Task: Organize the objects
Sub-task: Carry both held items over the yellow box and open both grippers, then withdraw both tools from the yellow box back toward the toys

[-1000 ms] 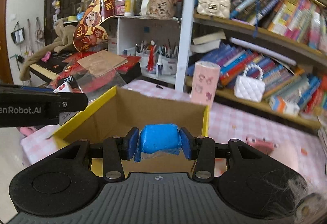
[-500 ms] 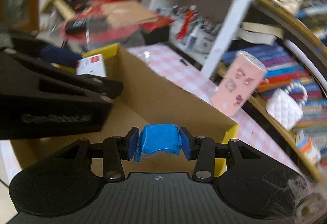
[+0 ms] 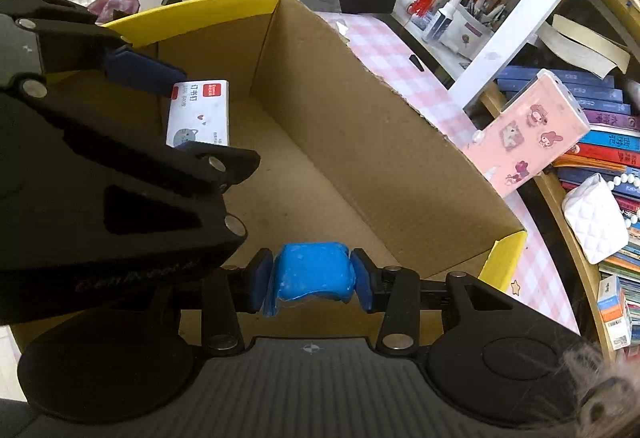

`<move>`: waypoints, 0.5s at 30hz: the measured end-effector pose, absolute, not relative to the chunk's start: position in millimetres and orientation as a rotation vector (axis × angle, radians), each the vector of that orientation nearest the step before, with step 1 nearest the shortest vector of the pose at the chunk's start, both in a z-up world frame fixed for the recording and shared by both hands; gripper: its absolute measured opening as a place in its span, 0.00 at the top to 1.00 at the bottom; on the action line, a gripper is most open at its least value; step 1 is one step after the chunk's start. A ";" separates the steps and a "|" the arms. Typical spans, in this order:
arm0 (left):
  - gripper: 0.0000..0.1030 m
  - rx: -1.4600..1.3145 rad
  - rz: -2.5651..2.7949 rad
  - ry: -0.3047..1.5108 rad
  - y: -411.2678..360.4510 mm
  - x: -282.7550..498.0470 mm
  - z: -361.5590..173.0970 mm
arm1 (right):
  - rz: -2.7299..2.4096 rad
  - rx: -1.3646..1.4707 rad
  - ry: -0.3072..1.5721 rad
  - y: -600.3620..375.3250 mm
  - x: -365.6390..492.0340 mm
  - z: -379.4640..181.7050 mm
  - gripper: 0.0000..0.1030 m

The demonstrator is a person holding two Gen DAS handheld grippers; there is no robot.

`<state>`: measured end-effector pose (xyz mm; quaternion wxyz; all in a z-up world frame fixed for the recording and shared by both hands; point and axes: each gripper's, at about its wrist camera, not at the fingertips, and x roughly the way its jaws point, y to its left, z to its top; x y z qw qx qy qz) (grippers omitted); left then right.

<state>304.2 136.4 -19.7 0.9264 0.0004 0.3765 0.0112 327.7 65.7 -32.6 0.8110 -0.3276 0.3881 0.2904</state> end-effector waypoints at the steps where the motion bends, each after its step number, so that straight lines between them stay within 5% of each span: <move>1: 0.42 0.003 0.021 0.772 136.4 303.8 -19.8 | 0.615 -0.698 0.824 65.1 327.3 -32.5 0.61; 5: 0.41 -0.008 0.007 0.760 135.7 302.8 -16.9 | 0.602 -0.680 0.799 63.9 327.5 -29.7 0.58; 8: 0.28 -0.018 0.009 0.719 136.6 298.4 -7.6 | 0.601 -0.657 0.743 61.7 321.5 -22.2 0.39; 15: 0.22 -0.056 0.010 0.575 146.0 264.8 28.5 | 0.556 -0.542 0.641 49.5 296.1 11.3 0.38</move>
